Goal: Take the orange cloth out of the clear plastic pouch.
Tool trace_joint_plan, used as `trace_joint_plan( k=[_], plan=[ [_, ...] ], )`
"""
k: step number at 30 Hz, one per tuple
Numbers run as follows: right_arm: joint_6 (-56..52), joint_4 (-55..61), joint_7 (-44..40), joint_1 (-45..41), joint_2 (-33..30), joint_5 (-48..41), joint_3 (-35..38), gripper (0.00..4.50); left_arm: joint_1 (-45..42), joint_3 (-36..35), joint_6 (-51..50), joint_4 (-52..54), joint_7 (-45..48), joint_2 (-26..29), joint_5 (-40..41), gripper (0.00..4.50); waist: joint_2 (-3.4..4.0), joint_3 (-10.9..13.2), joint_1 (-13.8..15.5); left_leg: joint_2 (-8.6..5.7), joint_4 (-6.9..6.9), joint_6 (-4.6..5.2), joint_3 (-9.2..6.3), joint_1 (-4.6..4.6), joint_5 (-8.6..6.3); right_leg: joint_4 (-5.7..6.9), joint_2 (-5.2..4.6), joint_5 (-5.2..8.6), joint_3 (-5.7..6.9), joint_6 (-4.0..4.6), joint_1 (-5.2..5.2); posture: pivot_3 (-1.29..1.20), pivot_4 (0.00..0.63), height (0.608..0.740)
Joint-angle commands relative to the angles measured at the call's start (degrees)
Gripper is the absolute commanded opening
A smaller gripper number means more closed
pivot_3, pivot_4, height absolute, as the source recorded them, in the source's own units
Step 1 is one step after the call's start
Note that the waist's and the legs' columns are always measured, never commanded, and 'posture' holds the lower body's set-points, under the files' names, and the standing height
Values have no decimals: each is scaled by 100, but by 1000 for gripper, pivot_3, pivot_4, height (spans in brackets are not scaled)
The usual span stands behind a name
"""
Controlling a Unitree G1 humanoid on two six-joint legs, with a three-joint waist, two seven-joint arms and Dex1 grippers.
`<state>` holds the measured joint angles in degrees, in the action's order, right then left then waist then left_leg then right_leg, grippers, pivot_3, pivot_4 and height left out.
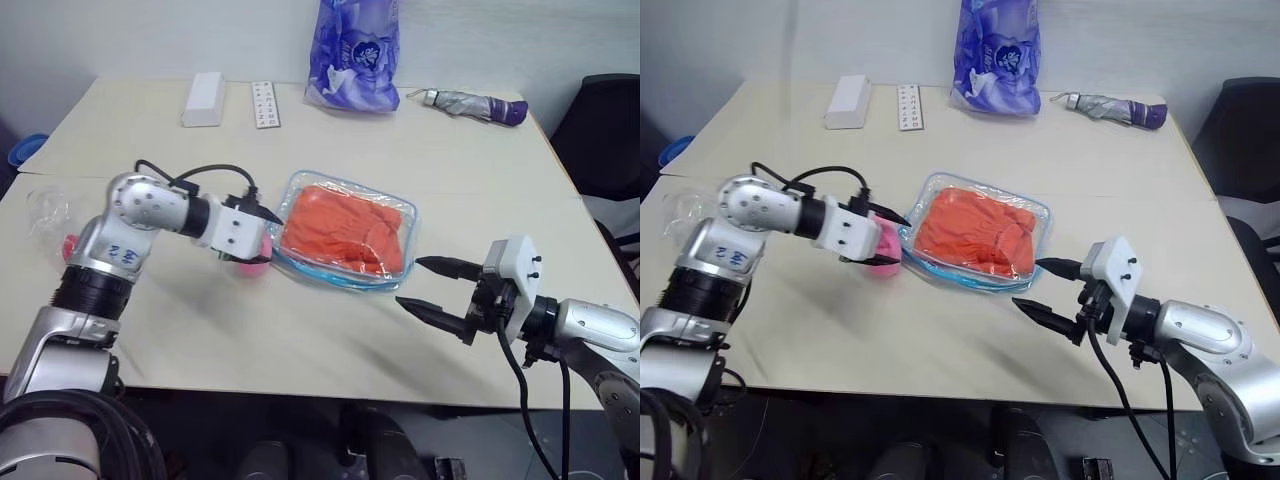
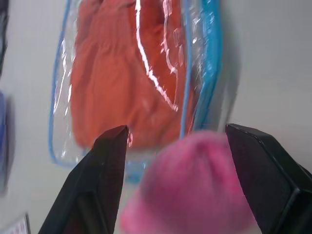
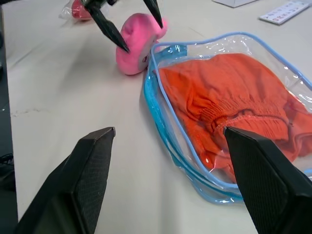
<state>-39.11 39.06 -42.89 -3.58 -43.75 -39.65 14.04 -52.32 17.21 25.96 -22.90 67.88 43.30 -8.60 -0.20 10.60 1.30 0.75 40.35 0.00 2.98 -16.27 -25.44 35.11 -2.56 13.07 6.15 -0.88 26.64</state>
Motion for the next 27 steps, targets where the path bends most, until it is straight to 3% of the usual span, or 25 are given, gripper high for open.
trace_joint_plan(
  k=[1,6,9,13,16,20,23,27],
  plan=[
    [-23,283,139,39,-80,-122,202,3721,-388,91,623,-917,-511,115,-629,3353,-1,0,-15,-2,-6,0,1,-1,0,0,4,0,-7,0,-1,0,150,740],
    [24,360,204,317,-73,-124,366,3721,-737,102,1169,-2294,-1071,725,-1159,3353,-2,-1,-69,2,-17,0,3,7,0,3,8,0,-14,0,-1,0,150,740],
    [109,395,181,483,-64,-83,390,3721,-992,2,1122,-2600,-1017,831,-1038,3353,-3,-1,-52,7,-24,2,2,10,-1,3,4,0,-10,0,0,0,150,740],
    [208,392,121,543,-88,-52,305,3721,-1139,-505,-38,-1838,182,394,382,3353,-6,-2,61,-1,-5,15,4,4,-2,-3,1,-1,28,-3,1,0,150,740],
    [263,327,13,523,-166,-25,255,3721,-861,-484,-590,-826,659,106,858,3353,-6,-3,67,-7,7,35,0,-7,-13,-7,2,-1,37,-2,1,0,150,740],
    [277,270,-162,493,-259,-65,216,3721,-600,-235,-506,-403,574,-219,575,3353,-6,-3,10,-11,24,50,1,-7,-22,-13,-3,-7,24,-12,-1,0,150,740],
    [269,264,-182,452,-270,-51,195,3721,-606,17,-29,-721,245,-443,89,3353,-7,-2,0,-7,28,47,4,-15,-23,-20,-3,-16,-5,-28,-16,0,150,740],
    [243,284,-136,435,-257,-31,205,3721,-663,146,40,-1056,256,-702,42,3353,-7,-2,-5,-3,29,42,13,-2,-21,-9,1,-17,-19,-30,-17,0,150,740]
  ],
)
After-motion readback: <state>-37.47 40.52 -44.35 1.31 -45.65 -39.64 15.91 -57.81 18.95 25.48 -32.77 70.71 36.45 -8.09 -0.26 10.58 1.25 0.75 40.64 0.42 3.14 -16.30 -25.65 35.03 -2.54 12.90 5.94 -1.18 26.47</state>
